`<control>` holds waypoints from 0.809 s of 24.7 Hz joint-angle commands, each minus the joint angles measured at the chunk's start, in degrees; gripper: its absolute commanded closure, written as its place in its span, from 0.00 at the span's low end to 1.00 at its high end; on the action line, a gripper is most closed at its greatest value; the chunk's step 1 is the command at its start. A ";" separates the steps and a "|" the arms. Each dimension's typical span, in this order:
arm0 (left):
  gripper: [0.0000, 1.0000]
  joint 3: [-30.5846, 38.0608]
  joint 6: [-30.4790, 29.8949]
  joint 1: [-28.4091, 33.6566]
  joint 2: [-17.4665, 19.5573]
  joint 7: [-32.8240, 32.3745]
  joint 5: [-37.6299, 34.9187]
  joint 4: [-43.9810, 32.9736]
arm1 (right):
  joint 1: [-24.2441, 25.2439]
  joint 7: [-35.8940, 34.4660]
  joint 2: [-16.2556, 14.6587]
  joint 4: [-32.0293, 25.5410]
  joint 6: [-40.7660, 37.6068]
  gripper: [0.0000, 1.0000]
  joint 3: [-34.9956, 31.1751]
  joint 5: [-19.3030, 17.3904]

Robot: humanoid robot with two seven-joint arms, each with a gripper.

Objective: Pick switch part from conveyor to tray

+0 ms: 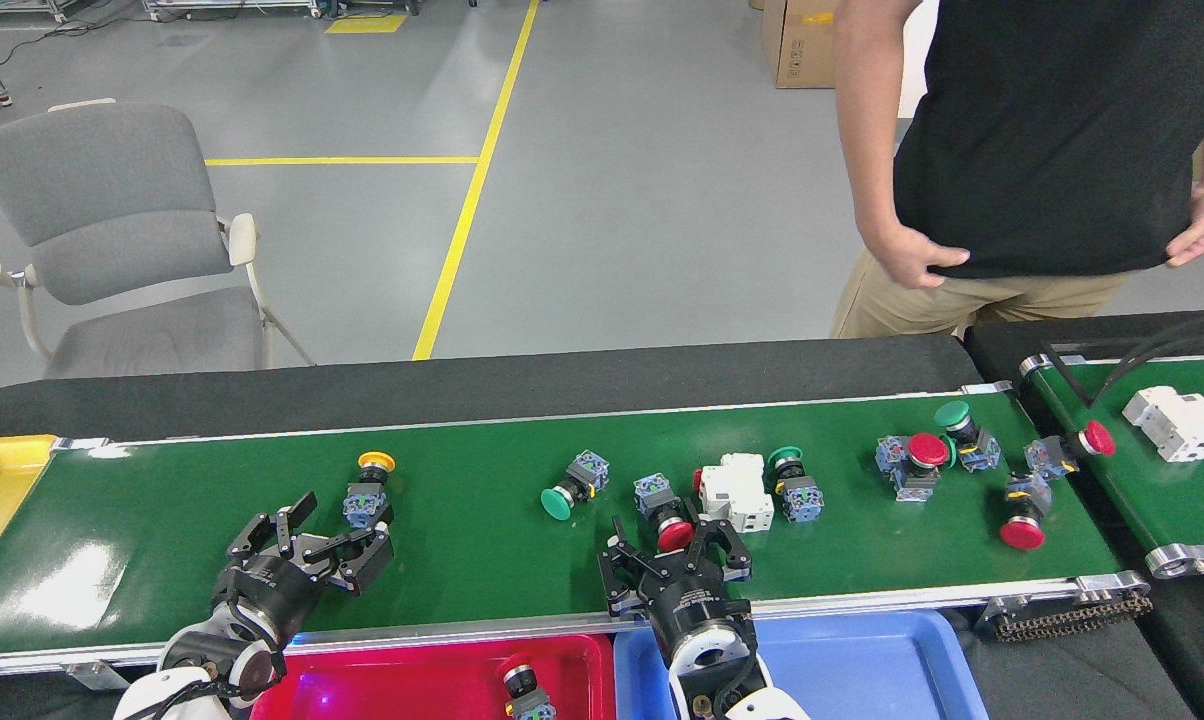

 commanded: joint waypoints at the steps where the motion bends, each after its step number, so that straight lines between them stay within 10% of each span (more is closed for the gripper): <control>1: 0.43 0.16 1.03 -1.07 -0.04 0.58 0.12 0.21 | -1.20 0.26 0.16 -0.66 -0.62 0.92 0.06 -0.12; 2: 0.66 0.25 1.03 -1.07 -0.39 0.67 0.38 0.47 | -1.11 0.18 0.07 -1.01 -0.71 0.93 0.06 -0.20; 5: 0.89 0.86 0.77 -0.81 -0.92 1.90 1.08 0.38 | 0.12 0.18 -0.19 -4.18 -2.64 0.94 0.24 -0.20; 9: 0.97 0.07 -2.39 4.11 -0.48 6.21 1.44 -5.94 | 6.88 0.26 -3.35 -15.86 -10.46 0.95 1.38 -0.03; 12: 0.95 0.86 -17.16 14.22 -0.13 6.21 1.44 -20.45 | 12.86 0.00 -6.52 -23.16 -16.88 0.88 5.60 0.06; 13: 0.93 1.13 -22.35 18.44 -0.04 6.21 1.44 -25.54 | 14.53 0.00 -7.66 -25.18 -18.81 0.59 7.18 0.15; 14: 0.89 1.21 -22.52 22.21 -0.04 6.21 1.44 -29.67 | 15.67 -0.09 -8.37 -26.06 -19.60 0.00 8.50 0.67; 17: 0.69 1.30 -22.52 28.20 -0.13 6.12 1.52 -34.07 | 16.20 -0.18 -9.07 -26.15 -20.04 0.00 10.79 1.03; 20: 0.20 1.30 -22.52 30.92 -1.00 6.12 1.44 -35.04 | 17.08 -0.26 -9.07 -27.03 -20.04 0.00 10.61 1.03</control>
